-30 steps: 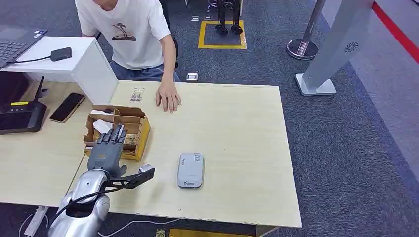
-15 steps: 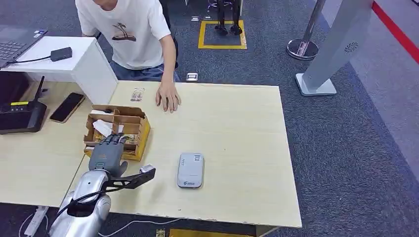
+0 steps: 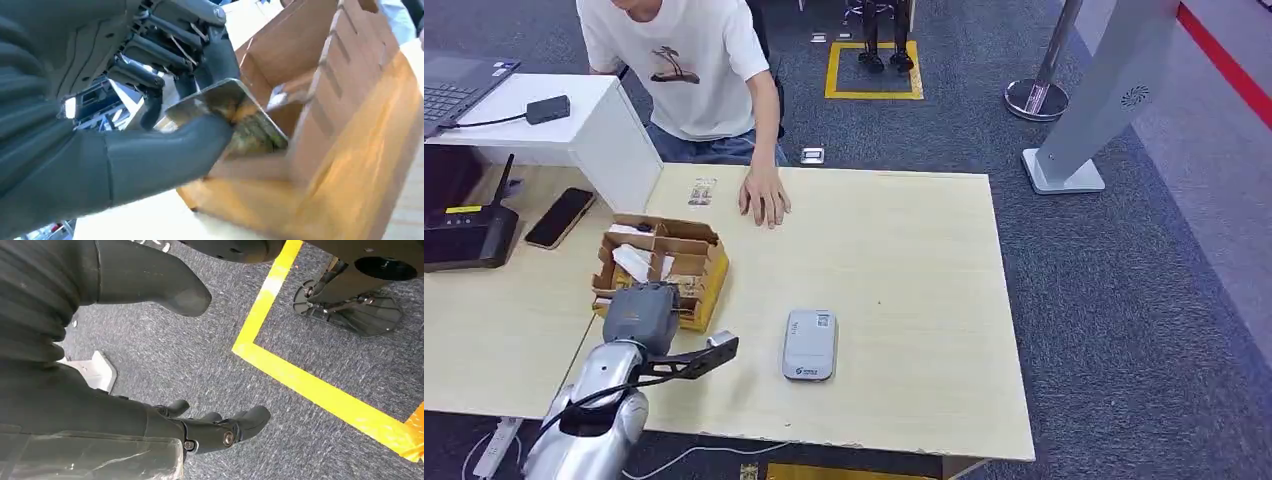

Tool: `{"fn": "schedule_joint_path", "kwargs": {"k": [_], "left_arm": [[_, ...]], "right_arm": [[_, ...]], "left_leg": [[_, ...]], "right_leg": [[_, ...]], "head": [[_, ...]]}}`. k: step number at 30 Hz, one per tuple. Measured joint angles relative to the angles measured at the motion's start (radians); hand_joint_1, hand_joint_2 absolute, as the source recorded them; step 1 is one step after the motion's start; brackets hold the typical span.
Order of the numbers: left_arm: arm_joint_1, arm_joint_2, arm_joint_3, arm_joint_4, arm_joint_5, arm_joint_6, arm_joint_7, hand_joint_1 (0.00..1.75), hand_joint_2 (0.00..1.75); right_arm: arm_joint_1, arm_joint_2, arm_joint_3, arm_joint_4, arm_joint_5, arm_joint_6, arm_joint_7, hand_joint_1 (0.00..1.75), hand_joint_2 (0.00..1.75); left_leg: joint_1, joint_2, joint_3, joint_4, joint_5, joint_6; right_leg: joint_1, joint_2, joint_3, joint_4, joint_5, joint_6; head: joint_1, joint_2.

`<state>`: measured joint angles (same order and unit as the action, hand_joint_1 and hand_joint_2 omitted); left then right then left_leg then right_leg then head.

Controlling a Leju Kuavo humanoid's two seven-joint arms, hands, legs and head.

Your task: Pass the card to the sensor for recognition and then transmit it.

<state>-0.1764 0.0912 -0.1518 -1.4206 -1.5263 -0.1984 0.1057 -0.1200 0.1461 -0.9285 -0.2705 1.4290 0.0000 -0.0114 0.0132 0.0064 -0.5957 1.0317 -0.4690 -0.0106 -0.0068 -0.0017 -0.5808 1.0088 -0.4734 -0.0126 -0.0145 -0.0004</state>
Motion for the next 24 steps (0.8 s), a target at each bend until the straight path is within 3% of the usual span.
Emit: {"fn": "schedule_joint_path", "kwargs": {"k": [24], "left_arm": [[-0.002,0.000,0.007,0.000,0.000,0.014,-0.011,1.75,1.75]], "right_arm": [[0.000,0.000,-0.001,0.000,0.009,0.002,-0.002,0.00,1.75]], "left_leg": [[0.000,0.000,0.000,0.000,0.000,0.000]], "right_leg": [[0.000,0.000,0.000,0.000,0.000,0.000]], "head": [[0.000,0.000]]}}
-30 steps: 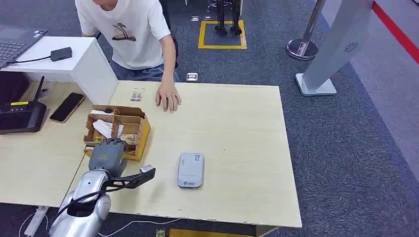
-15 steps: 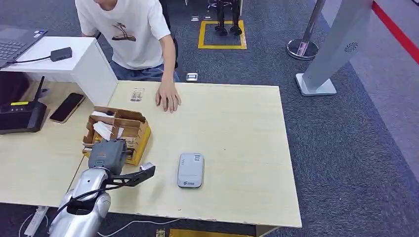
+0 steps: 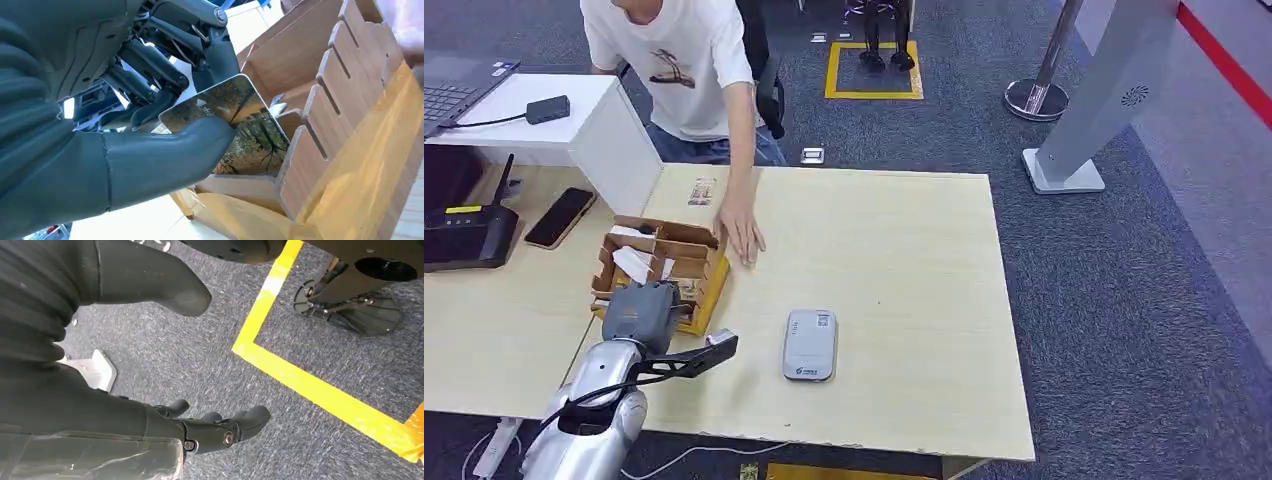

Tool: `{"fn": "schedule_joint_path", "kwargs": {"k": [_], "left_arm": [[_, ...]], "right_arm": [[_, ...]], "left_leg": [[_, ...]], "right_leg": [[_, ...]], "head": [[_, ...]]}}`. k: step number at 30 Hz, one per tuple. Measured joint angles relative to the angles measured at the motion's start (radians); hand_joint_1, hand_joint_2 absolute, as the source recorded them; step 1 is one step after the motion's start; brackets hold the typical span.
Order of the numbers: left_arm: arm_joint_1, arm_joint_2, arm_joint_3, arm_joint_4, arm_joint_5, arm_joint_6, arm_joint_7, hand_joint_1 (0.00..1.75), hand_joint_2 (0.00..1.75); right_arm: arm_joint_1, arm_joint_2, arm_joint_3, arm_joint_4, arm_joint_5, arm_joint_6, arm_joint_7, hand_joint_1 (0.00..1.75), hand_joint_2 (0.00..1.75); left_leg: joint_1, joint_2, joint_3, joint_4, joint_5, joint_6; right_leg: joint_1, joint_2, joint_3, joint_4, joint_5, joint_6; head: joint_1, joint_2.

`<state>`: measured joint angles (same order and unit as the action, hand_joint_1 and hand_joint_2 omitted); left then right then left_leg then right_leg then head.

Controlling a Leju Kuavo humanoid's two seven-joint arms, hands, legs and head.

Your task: Pass the card to the sensor for recognition and then transmit it.

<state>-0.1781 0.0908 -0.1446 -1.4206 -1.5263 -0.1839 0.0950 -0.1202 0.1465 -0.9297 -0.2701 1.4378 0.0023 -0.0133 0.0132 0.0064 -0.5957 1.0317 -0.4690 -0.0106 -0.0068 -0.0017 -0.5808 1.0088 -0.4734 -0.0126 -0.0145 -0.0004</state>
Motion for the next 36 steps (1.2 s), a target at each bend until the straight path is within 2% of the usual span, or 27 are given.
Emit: {"fn": "schedule_joint_path", "kwargs": {"k": [12,19,28,36], "left_arm": [[-0.004,0.000,0.011,0.011,0.000,0.000,0.014,1.75,1.75],[-0.024,0.001,0.046,0.061,0.000,0.017,0.020,1.75,1.75],[-0.040,0.000,0.053,0.094,0.000,0.018,0.024,1.75,1.75],[-0.063,0.001,0.072,0.142,0.000,0.043,0.052,1.75,1.75]], "right_arm": [[-0.002,0.001,0.000,0.000,0.009,0.008,0.000,0.00,1.75],[-0.008,0.003,0.000,0.000,0.022,0.015,0.004,0.00,1.75],[-0.013,0.004,0.000,0.000,0.025,0.019,0.011,0.00,1.75],[-0.015,0.006,0.001,0.001,0.029,0.022,0.013,0.00,1.75]], "left_leg": [[0.000,0.000,0.000,0.000,0.000,0.000],[0.000,0.000,0.001,0.000,0.000,0.000],[0.000,0.000,0.003,0.000,0.000,0.000],[0.000,0.000,0.006,0.000,0.000,0.000]], "right_leg": [[0.000,0.000,0.000,0.000,0.000,0.000],[0.000,0.000,0.001,0.000,0.000,0.000],[0.000,0.000,0.003,0.000,0.000,0.000],[0.000,0.000,0.006,0.000,0.000,0.000]], "head": [[0.000,0.000],[0.000,0.000],[0.000,0.000],[0.000,0.000]]}}
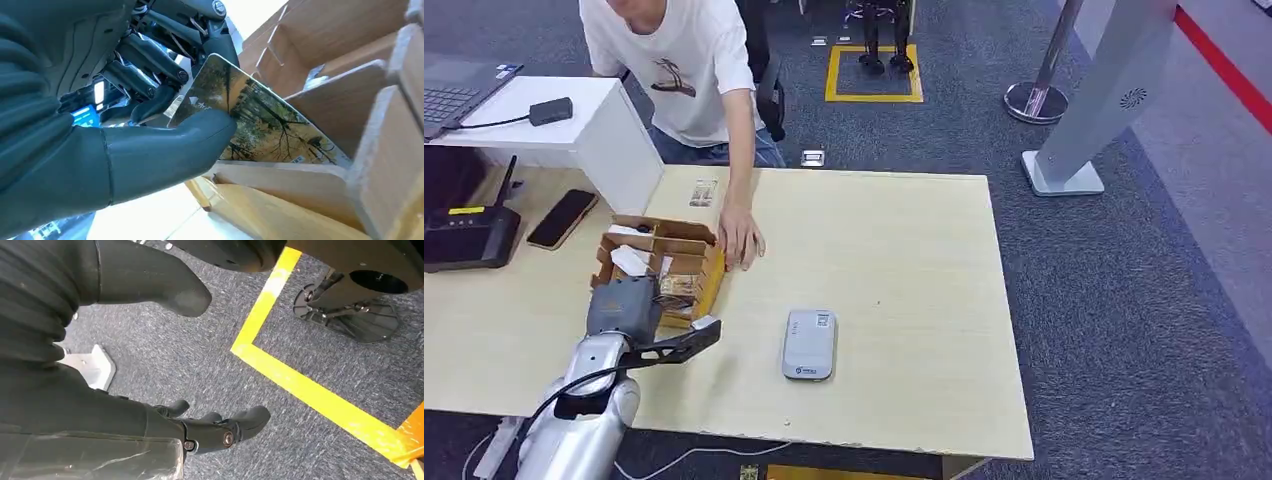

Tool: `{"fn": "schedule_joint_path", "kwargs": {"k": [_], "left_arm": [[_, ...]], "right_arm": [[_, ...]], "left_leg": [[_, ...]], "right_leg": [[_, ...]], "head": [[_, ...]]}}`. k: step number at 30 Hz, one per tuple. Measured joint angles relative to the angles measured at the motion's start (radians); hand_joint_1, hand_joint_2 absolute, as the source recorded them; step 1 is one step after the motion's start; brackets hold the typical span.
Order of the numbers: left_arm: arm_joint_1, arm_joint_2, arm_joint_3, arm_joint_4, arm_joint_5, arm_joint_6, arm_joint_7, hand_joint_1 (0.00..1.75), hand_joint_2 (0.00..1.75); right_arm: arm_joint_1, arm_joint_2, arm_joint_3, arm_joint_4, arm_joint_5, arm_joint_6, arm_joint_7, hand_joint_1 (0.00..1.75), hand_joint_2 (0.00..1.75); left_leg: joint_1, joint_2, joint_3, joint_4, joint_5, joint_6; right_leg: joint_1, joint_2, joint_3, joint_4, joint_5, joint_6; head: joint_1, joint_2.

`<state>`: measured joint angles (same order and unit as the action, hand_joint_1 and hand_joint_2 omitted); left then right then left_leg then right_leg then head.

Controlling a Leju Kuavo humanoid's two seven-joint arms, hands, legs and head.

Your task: Pass the card to the sensor for recognition and then transmit it.

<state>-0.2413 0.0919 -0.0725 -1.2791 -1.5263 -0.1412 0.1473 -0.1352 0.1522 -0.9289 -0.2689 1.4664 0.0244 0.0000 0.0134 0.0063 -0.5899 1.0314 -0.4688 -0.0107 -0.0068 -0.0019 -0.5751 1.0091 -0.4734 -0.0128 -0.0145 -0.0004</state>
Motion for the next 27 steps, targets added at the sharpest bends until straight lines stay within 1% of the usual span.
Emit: {"fn": "schedule_joint_path", "kwargs": {"k": [14,19,20,21,24,25,27], "left_arm": [[-0.010,0.000,0.001,0.013,0.000,0.001,0.000,1.75,1.75],[-0.017,0.001,0.001,0.016,0.000,0.008,0.014,1.75,1.75],[-0.019,0.001,0.001,0.017,0.000,0.011,0.014,1.33,1.75],[-0.020,0.001,0.001,0.018,0.000,0.014,0.015,0.00,1.75],[-0.026,0.002,0.000,0.019,0.000,0.013,0.028,0.00,1.75],[-0.027,0.003,0.001,0.020,0.000,0.014,0.029,0.03,1.75],[-0.027,0.003,0.000,0.023,0.000,0.015,0.032,0.00,1.75]], "right_arm": [[-0.001,0.006,0.000,0.002,0.011,0.003,0.000,0.00,1.75],[-0.003,0.006,0.000,0.002,0.011,0.004,0.000,0.00,1.75],[-0.003,0.006,0.000,0.002,0.011,0.004,0.000,0.00,1.75],[-0.003,0.006,0.000,0.002,0.011,0.004,0.002,0.00,1.75],[-0.003,0.006,0.000,0.003,0.012,0.005,0.003,0.00,1.75],[-0.003,0.006,0.000,0.003,0.012,0.005,0.003,0.00,1.75],[-0.004,0.008,0.000,0.003,0.012,0.004,0.004,0.00,1.75]], "left_leg": [[0.000,0.000,0.001,0.000,0.000,0.000],[0.000,0.000,0.001,0.000,0.000,0.000],[0.000,0.000,0.001,0.000,0.000,0.000],[0.000,0.000,0.001,0.000,0.000,0.000],[0.000,0.000,0.001,0.000,0.000,0.000],[0.000,0.000,0.001,0.000,0.000,0.000],[0.000,0.000,0.001,0.000,0.000,0.000]], "right_leg": [[0.000,0.000,0.001,0.000,0.000,0.000],[0.000,0.000,0.001,0.000,0.000,0.000],[0.000,0.000,0.001,0.000,0.000,0.000],[0.000,0.000,0.001,0.000,0.000,0.000],[0.000,0.000,0.001,0.000,0.000,0.000],[0.000,0.000,0.001,0.000,0.000,0.000],[0.000,0.000,0.001,0.000,0.000,0.000]], "head": [[0.000,0.000],[0.000,0.000],[0.000,0.000],[0.000,0.000],[0.000,0.000],[0.000,0.000],[0.000,0.000]]}}
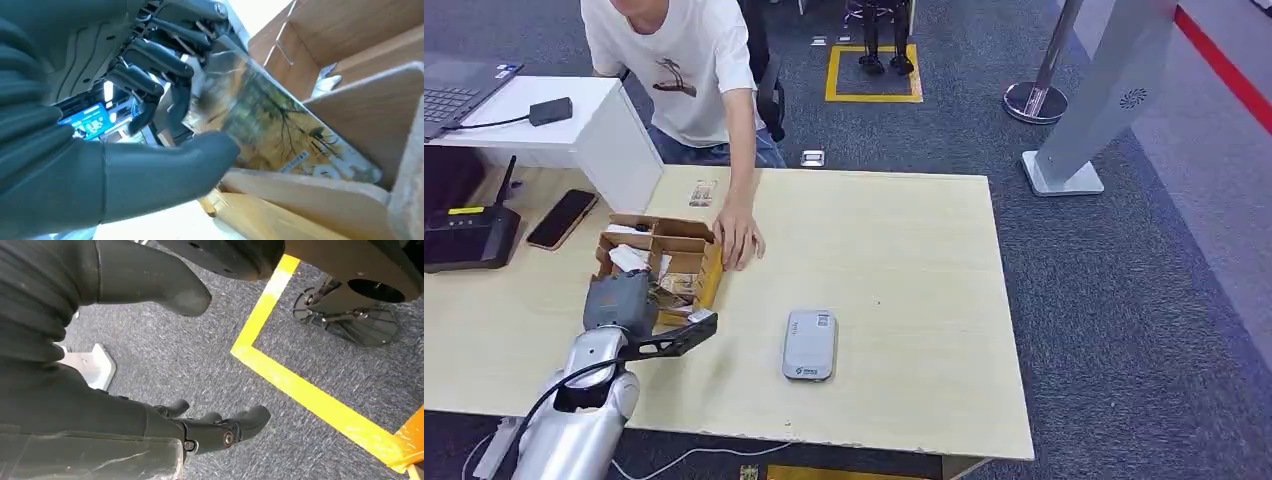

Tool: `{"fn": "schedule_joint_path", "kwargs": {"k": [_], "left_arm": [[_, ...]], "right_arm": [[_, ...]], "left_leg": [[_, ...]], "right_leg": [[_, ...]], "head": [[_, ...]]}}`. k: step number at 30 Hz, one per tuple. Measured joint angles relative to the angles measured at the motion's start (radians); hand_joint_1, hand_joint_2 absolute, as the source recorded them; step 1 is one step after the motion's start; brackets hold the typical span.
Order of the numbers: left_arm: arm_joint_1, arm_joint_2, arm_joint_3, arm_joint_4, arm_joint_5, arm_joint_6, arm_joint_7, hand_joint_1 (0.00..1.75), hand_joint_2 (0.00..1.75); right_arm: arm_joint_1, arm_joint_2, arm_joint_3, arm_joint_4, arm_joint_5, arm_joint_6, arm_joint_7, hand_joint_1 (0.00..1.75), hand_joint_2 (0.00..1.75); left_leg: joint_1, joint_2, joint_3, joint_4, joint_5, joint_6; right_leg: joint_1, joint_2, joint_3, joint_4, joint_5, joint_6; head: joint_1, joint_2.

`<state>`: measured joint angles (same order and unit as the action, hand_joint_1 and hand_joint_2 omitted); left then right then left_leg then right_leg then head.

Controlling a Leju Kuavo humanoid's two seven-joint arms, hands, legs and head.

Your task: Pass the card to the sensor for recognition and then transmit it.

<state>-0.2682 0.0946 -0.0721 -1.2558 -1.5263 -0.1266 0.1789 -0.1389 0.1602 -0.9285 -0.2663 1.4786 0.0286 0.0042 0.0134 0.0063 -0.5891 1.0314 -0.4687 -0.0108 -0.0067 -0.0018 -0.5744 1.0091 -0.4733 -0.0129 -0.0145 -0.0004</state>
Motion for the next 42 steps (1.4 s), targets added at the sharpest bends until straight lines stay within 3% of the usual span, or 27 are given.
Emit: {"fn": "schedule_joint_path", "kwargs": {"k": [11,12,13,42], "left_arm": [[-0.016,0.000,0.000,0.001,0.000,-0.006,0.006,0.00,1.75],[-0.016,0.000,0.000,0.001,0.000,-0.008,0.006,0.31,1.75],[-0.016,0.000,0.000,0.001,0.000,-0.008,0.006,1.75,1.75],[-0.003,0.000,0.000,0.004,0.000,-0.008,-0.022,1.75,1.75]], "right_arm": [[-0.001,0.001,0.000,0.000,0.002,-0.002,0.004,0.00,1.75],[-0.001,0.001,0.000,0.000,0.002,-0.002,0.004,0.00,1.75],[0.000,0.001,0.000,0.000,0.002,-0.002,0.004,0.00,1.75],[-0.003,0.001,0.000,0.001,0.005,0.000,0.002,0.00,1.75]], "left_leg": [[0.000,0.000,0.000,0.000,0.000,0.000],[0.000,0.000,0.000,0.000,0.000,0.000],[0.000,0.000,0.000,0.000,0.000,0.000],[0.000,0.000,-0.001,0.000,0.000,0.000]], "right_leg": [[0.000,0.000,0.000,0.000,0.000,0.000],[0.000,0.000,0.000,0.000,0.000,0.000],[0.000,0.000,0.000,0.000,0.000,0.000],[0.000,0.000,0.000,0.000,0.000,0.000]], "head": [[0.000,0.000],[0.000,0.000],[0.000,0.000],[0.000,0.000]]}}
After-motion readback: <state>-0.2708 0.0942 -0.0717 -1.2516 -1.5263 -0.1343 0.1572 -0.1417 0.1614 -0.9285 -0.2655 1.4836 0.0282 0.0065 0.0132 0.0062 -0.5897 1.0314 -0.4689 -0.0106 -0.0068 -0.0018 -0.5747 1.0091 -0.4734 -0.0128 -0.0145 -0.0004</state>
